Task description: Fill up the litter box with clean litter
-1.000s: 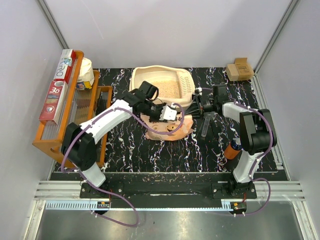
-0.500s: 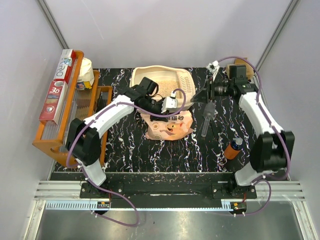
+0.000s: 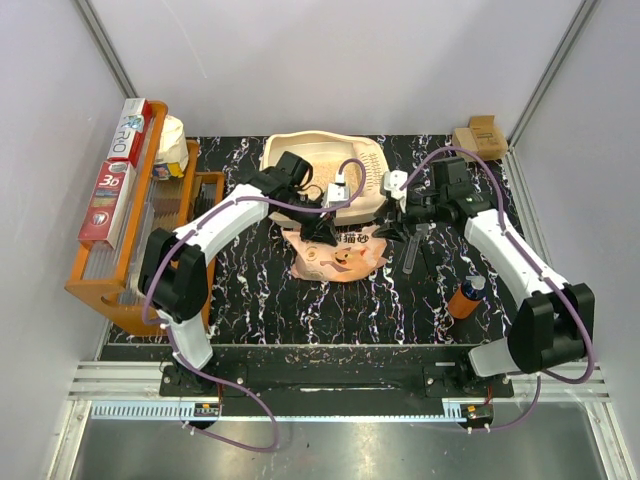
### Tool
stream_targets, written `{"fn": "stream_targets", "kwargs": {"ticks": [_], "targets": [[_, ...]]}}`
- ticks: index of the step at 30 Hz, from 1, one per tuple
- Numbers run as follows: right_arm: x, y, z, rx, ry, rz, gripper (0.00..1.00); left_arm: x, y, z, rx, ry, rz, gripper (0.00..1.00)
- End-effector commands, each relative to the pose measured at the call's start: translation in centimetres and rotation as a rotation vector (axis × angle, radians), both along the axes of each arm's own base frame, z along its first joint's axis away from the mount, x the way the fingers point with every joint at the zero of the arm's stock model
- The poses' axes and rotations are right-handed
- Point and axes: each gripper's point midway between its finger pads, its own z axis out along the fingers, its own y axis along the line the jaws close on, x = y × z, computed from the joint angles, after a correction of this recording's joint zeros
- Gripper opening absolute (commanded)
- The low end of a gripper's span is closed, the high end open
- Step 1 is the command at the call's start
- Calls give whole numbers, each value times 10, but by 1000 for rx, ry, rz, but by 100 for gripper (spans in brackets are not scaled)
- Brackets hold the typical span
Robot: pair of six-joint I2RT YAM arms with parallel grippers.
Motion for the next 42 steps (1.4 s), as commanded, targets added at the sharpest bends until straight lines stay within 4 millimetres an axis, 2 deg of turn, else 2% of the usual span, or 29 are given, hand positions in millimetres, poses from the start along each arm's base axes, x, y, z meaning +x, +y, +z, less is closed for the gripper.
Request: {"fn": "stream_targets", "kwargs": {"ticks": [1,6,12,15,17,19,20,24,28,29,31,33,38,40,42], "targets": [[10,16,8,-8,-131,91,57,-1,-5,14,-49,61,-6,13],[-2,28,-8,-23,-97,155,57,5,-4,17,-62,88,14,12],[4,26,-39,-83,-39,137,53,9,-1,21,-78,91,26,12],[11,25,-46,-100,-18,104,40,10,2,23,-85,99,33,13],[19,24,-49,-100,40,25,27,11,5,25,-91,98,41,15],[26,25,-47,-94,55,-9,18,12,15,22,-87,98,54,19],[27,26,-42,-81,69,-20,13,11,20,26,-89,82,60,25],[27,32,-28,-35,84,-29,2,15,52,14,-50,59,106,28],[27,33,-29,-31,108,-36,0,8,78,-1,8,85,119,26],[27,33,-29,-27,116,-35,0,9,83,-2,13,87,131,22],[26,34,-30,-26,141,-32,0,7,88,-2,6,97,139,7],[26,37,-25,-9,161,-30,0,8,95,5,-7,84,164,0],[30,46,-18,13,202,-14,0,10,119,16,-13,52,241,0],[31,46,-21,7,209,-10,0,7,123,14,-8,48,250,0],[30,50,-22,5,203,4,0,3,121,22,-35,30,245,0]]}}
